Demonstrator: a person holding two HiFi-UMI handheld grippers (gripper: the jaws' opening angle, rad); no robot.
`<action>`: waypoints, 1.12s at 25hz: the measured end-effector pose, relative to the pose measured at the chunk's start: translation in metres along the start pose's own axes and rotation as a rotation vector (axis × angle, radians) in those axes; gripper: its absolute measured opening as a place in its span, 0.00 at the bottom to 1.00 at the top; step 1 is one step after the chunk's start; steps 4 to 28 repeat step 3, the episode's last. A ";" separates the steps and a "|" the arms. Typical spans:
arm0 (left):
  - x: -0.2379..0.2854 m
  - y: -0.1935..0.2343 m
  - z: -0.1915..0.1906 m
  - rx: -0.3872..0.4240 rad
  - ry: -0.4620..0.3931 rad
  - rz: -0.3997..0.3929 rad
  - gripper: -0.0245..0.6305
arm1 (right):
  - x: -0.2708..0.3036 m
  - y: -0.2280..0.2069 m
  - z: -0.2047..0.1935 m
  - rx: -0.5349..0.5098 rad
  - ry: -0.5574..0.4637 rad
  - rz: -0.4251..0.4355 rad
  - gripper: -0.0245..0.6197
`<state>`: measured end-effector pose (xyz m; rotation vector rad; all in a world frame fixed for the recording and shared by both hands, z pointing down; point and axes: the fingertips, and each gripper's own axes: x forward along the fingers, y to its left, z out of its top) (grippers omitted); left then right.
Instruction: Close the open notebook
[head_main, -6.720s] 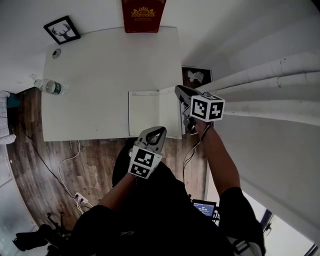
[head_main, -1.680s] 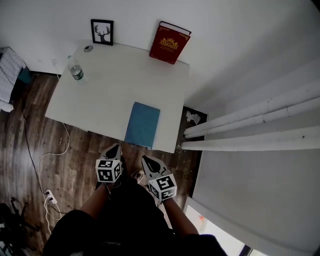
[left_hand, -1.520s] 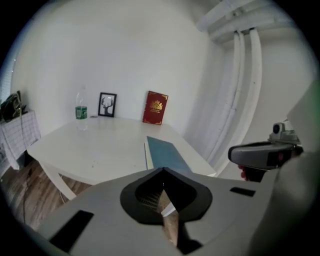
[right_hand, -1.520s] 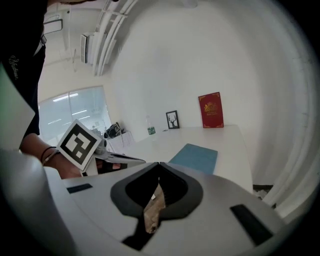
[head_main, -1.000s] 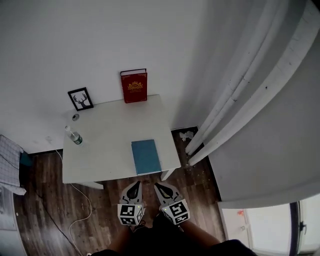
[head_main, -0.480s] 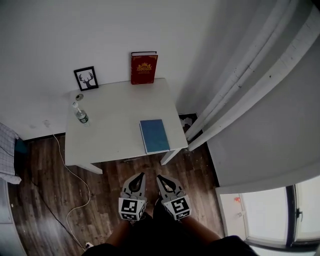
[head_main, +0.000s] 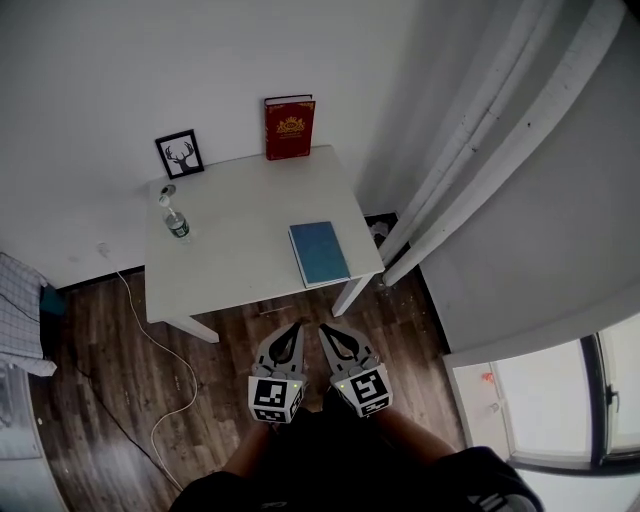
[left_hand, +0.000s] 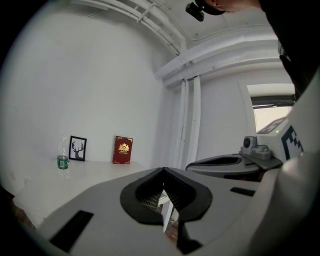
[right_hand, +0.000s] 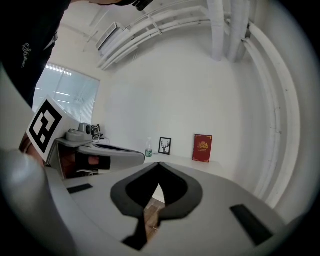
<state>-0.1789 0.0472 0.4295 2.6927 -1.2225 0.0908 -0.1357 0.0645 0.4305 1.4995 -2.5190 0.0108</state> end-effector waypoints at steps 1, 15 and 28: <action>-0.001 0.000 0.001 -0.001 -0.004 0.001 0.04 | 0.000 0.001 0.001 -0.006 0.000 0.001 0.07; -0.004 0.002 0.002 -0.002 -0.012 0.004 0.04 | 0.001 0.003 0.003 -0.019 0.000 0.002 0.07; -0.004 0.002 0.002 -0.002 -0.012 0.004 0.04 | 0.001 0.003 0.003 -0.019 0.000 0.002 0.07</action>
